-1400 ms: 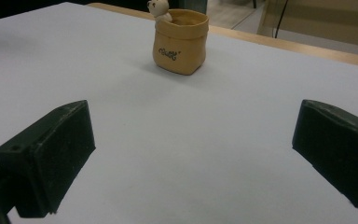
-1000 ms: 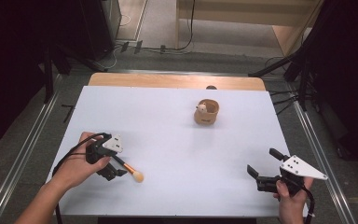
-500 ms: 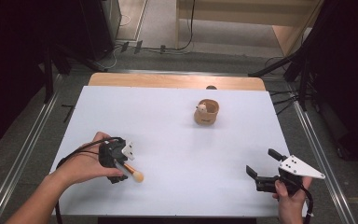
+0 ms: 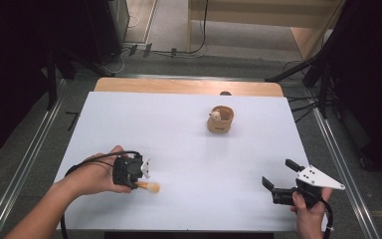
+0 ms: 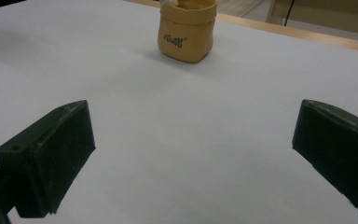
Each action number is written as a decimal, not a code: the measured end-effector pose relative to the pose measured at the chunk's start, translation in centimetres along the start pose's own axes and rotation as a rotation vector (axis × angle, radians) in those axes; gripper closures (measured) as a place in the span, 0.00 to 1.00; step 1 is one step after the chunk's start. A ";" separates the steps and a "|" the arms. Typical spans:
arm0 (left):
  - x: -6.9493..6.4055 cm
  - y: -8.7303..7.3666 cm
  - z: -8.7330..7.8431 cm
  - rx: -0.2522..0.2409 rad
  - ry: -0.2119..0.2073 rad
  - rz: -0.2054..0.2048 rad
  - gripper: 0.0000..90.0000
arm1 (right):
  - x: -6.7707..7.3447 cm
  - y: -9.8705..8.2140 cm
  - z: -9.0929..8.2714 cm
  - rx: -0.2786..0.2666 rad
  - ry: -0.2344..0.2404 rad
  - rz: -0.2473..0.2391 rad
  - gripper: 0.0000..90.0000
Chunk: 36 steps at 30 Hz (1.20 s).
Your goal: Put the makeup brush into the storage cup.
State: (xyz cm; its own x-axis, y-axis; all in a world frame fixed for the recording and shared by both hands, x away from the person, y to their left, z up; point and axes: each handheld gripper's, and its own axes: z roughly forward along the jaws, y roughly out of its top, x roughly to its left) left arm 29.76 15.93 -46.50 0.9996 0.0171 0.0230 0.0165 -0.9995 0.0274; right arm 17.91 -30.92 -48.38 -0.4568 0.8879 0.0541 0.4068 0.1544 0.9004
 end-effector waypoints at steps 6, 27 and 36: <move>0.3 -0.6 -0.1 -0.041 -0.015 -0.076 0.89 | 0.2 0.0 0.1 0.008 0.004 -0.006 0.00; 0.0 -1.9 -3.7 -0.572 0.089 -0.331 0.89 | 0.5 0.1 0.3 0.007 0.022 0.000 0.00; -0.2 -2.7 -3.4 -0.823 0.087 -0.448 0.89 | 0.6 0.2 0.3 0.003 0.029 0.000 0.00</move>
State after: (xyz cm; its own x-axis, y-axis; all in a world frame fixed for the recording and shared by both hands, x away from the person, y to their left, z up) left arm 29.41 18.71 -43.16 0.8982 0.4309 -0.0869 0.3442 -0.5667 0.7486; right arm 17.98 -30.24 -48.25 -0.4795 0.8751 0.0663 0.4092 0.1561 0.8990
